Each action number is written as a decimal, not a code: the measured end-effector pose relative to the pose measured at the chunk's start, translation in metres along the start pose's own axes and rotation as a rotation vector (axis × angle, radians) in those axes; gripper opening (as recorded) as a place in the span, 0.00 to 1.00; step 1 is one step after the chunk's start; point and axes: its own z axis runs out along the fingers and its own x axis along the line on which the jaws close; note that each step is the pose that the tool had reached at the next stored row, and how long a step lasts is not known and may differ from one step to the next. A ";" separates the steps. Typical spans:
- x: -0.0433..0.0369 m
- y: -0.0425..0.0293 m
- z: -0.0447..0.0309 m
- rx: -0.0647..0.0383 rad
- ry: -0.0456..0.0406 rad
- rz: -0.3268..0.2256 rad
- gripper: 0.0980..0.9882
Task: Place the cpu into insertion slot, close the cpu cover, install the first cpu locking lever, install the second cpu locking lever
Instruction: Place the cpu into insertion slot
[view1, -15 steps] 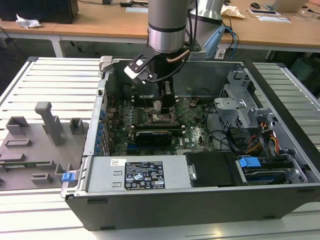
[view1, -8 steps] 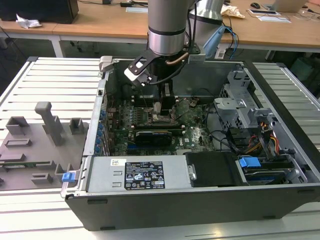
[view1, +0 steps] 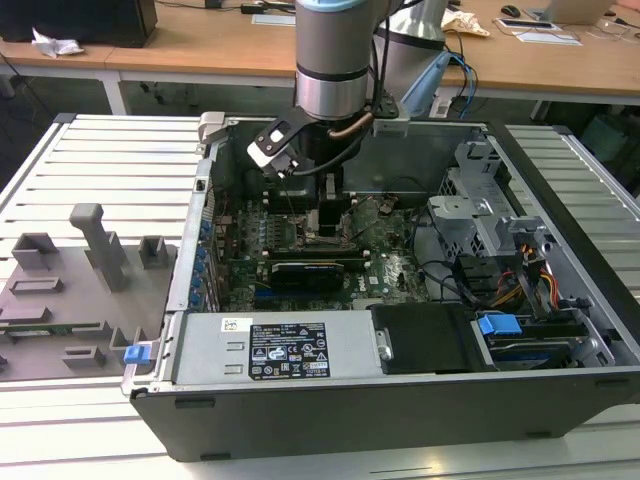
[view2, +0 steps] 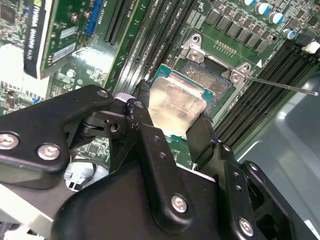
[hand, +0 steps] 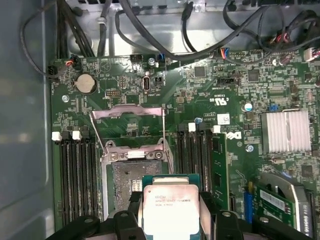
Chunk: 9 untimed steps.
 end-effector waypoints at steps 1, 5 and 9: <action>0.0010 -0.0002 0.0029 0.000 0.0001 0.000 0.49; 0.0046 -0.0007 0.0079 0.000 0.0007 -0.015 0.49; 0.0126 -0.0014 0.0128 0.000 0.0028 -0.050 0.49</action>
